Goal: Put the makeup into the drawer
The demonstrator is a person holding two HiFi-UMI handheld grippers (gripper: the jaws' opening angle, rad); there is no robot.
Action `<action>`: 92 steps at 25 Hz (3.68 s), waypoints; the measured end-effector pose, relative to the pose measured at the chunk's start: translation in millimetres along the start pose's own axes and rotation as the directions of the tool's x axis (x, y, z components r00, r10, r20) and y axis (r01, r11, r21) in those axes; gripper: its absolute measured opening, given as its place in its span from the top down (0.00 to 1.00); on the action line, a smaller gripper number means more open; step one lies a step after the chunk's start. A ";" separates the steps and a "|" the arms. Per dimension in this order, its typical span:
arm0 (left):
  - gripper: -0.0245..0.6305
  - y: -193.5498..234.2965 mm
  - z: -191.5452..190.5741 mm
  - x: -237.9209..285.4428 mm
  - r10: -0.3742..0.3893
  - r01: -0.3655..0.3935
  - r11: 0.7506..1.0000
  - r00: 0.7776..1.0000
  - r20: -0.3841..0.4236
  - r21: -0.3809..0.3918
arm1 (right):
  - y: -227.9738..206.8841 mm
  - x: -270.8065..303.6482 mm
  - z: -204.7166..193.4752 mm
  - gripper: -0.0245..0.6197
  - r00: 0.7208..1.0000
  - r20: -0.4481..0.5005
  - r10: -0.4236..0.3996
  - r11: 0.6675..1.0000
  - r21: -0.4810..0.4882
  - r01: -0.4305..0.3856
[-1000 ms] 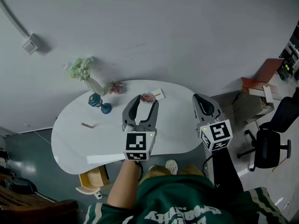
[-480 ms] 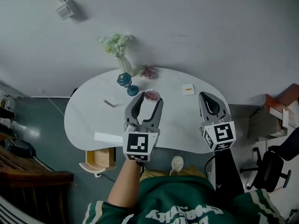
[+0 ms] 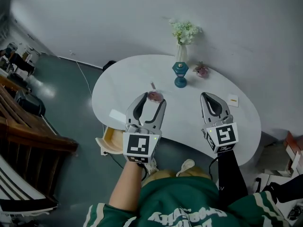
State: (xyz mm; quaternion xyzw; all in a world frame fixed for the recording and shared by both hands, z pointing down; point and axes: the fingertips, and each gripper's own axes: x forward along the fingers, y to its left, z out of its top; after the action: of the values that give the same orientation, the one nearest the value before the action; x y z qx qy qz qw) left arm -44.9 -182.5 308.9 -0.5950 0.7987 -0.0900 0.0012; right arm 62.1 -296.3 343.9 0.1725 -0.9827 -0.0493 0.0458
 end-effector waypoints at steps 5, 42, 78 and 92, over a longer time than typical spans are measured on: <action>0.61 75.9 -15.4 -42.3 0.099 -0.100 0.995 0.995 -0.022 -0.007 | 76.8 55.4 17.9 0.95 0.992 0.025 0.124 0.992 0.021 -0.125; 0.61 279.2 -263.8 -208.4 -0.086 0.105 0.994 0.852 -0.516 0.008 | 380.4 224.8 -1.7 0.95 0.919 -0.081 0.387 0.922 0.020 -0.387; 0.61 172.5 -562.0 -133.8 -0.357 0.715 0.699 0.371 -0.857 0.018 | 290.3 137.9 -88.1 0.95 0.929 -0.346 0.131 0.990 -0.006 -0.142; 0.61 155.5 -598.0 -117.6 -0.366 0.745 0.667 0.341 -0.866 0.011 | 261.4 106.1 -118.3 0.95 0.901 -0.431 0.055 0.997 -0.032 -0.077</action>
State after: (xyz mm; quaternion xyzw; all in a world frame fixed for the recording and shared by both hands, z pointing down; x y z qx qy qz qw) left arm -223.5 57.3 862.2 -0.7099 0.4057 -0.5086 -0.2697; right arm -112.0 -97.7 498.3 0.1446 -0.9523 -0.0321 0.2669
